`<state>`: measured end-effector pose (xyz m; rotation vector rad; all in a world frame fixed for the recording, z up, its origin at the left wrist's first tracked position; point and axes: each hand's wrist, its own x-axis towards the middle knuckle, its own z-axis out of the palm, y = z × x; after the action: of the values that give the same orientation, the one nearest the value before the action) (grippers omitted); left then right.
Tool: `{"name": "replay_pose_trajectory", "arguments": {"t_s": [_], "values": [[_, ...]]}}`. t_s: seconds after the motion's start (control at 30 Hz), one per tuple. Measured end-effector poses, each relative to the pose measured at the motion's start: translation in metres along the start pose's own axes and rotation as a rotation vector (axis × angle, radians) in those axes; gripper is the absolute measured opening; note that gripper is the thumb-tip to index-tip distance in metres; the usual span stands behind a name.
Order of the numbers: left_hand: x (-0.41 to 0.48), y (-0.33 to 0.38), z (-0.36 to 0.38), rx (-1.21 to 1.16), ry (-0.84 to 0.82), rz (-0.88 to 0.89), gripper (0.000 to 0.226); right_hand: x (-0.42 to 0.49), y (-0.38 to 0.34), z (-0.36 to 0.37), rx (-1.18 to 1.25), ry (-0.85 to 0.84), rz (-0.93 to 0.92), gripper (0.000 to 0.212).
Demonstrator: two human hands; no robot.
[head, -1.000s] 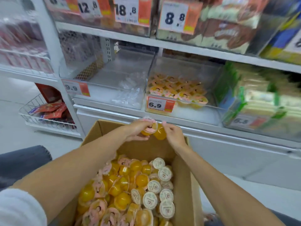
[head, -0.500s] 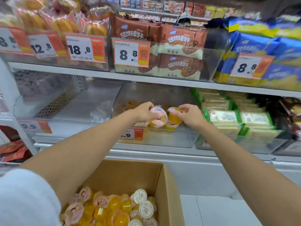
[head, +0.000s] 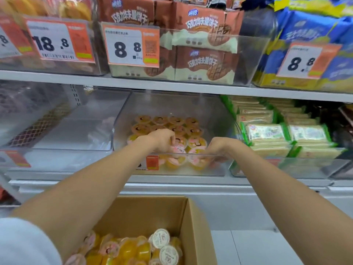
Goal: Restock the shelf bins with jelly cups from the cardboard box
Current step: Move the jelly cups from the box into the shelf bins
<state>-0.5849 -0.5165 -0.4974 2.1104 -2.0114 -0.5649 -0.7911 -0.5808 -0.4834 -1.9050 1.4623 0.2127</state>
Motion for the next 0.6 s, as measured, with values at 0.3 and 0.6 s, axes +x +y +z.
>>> {"name": "replay_pose_trajectory", "arguments": {"t_s": [0.3,0.6], "values": [[-0.004,-0.003,0.004,-0.183,-0.026,-0.088,0.011,0.006,-0.001,0.002,0.172,-0.036,0.012,0.029],[-0.058,0.004,0.0,-0.111,0.347,-0.082,0.021,-0.033,-0.016,0.039,0.098,0.814,-0.336,0.017]]}}
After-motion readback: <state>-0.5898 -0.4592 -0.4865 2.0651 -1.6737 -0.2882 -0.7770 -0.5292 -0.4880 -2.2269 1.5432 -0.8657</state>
